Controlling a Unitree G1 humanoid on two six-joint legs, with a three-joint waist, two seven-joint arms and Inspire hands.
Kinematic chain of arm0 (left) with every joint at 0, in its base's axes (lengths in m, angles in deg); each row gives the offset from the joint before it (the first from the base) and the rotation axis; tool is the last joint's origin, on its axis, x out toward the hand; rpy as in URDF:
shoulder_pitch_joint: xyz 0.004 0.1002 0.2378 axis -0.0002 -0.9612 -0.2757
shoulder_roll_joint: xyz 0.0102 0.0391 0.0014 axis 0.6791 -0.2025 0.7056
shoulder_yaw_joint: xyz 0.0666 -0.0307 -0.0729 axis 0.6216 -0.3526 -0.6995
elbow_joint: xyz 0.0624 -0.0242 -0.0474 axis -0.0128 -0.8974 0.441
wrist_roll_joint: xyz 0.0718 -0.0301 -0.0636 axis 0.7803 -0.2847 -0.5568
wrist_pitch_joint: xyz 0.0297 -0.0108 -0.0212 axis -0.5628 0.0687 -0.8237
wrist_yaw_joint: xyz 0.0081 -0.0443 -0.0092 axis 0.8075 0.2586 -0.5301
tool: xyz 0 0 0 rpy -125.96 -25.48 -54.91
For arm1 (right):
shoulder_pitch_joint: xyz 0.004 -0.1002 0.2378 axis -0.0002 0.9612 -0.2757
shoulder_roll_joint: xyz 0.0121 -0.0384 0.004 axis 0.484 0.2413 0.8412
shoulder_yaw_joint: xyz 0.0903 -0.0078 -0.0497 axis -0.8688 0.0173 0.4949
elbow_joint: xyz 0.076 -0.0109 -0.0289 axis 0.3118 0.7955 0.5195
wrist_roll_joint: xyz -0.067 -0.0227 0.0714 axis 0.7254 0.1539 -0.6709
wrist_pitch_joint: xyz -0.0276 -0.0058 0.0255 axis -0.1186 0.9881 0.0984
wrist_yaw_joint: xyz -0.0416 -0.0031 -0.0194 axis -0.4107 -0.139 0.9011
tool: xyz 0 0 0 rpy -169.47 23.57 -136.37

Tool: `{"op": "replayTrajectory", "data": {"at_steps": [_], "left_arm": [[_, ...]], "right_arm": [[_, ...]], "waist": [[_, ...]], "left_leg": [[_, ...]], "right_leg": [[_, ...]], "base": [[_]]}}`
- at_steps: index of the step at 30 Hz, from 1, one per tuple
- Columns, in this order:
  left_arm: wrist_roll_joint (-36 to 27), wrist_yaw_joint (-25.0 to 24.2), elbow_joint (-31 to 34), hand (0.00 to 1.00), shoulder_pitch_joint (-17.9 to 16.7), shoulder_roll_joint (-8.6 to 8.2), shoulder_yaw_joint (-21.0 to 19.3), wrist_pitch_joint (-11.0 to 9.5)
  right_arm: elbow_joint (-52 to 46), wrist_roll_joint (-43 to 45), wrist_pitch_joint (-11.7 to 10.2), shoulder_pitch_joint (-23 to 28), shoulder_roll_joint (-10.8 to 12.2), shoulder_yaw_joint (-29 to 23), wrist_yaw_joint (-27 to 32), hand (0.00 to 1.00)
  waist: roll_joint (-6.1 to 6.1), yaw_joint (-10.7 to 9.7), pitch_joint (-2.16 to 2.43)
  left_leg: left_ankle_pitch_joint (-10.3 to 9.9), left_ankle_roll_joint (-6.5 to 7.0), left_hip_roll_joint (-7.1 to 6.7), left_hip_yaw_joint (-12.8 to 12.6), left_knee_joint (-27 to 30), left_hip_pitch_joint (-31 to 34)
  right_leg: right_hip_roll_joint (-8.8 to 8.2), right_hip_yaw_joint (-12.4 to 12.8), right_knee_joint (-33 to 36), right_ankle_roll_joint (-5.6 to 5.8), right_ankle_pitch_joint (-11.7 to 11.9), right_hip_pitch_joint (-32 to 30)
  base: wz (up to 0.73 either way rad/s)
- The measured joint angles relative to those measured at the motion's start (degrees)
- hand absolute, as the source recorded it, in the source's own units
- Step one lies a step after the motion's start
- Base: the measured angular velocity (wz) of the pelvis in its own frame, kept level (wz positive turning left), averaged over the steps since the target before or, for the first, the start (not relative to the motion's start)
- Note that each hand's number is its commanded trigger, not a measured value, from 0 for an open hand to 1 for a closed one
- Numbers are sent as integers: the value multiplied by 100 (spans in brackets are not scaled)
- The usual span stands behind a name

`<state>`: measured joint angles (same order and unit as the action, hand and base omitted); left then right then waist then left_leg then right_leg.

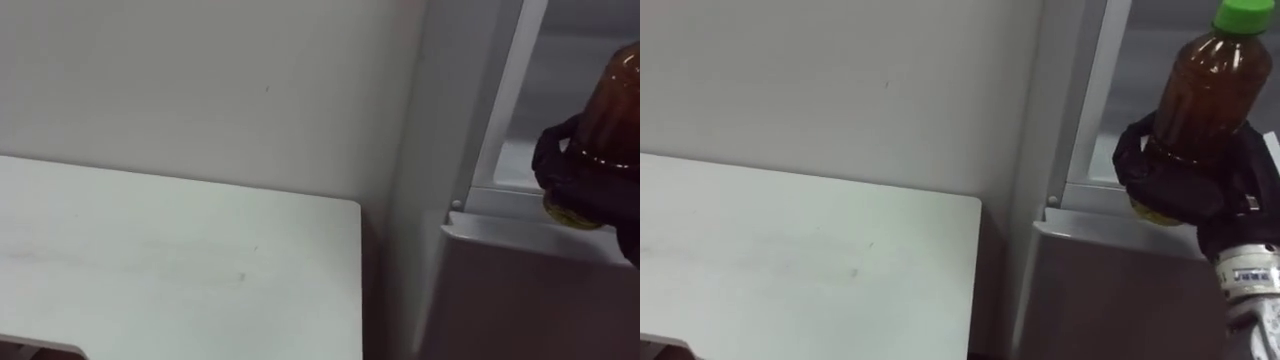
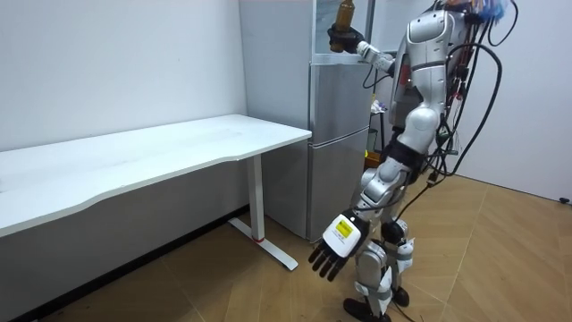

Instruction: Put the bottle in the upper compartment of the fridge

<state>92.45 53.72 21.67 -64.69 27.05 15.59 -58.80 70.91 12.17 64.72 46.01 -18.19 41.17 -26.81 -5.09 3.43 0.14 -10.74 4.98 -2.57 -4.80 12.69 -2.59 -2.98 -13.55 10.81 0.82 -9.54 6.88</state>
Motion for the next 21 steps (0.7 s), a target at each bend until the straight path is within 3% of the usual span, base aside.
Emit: {"op": "replayTrajectory", "data": {"at_steps": [8, 10, 13, 21], "left_arm": [[-22, 27, 107, 0, -235, -1, -12, 0], [-23, 75, 116, 0, -238, -3, -78, 0], [-64, 134, 76, 0, -241, -5, -219, -1], [-67, 41, 36, 0, -413, -8, -240, -41]], "right_arm": [[337, 78, 0, -1, -88, -2, 376, 100], [569, 162, 3, -2, -382, -4, 547, 100], [836, 149, 3, -2, -594, -21, 788, 100], [1194, 122, 3, -64, -667, -73, 1315, 100]], "waist": [[-12, 14, 0], [-39, 32, -5], [-71, 128, -20], [-168, 189, -17]], "left_leg": [[-22, 6, -10, 40, 23, 53], [-26, 10, -13, 56, 52, 94], [-28, 6, -6, 61, 80, 86], [-57, 3, -7, 135, 127, 147]], "right_leg": [[-3, -1, 1, 9, -6, -1], [-2, -8, -8, 15, -10, -13], [4, -64, -9, 15, -10, 11], [-27, -393, 8, 17, -12, -5]], "base": [[2], [6], [1], [4]]}}
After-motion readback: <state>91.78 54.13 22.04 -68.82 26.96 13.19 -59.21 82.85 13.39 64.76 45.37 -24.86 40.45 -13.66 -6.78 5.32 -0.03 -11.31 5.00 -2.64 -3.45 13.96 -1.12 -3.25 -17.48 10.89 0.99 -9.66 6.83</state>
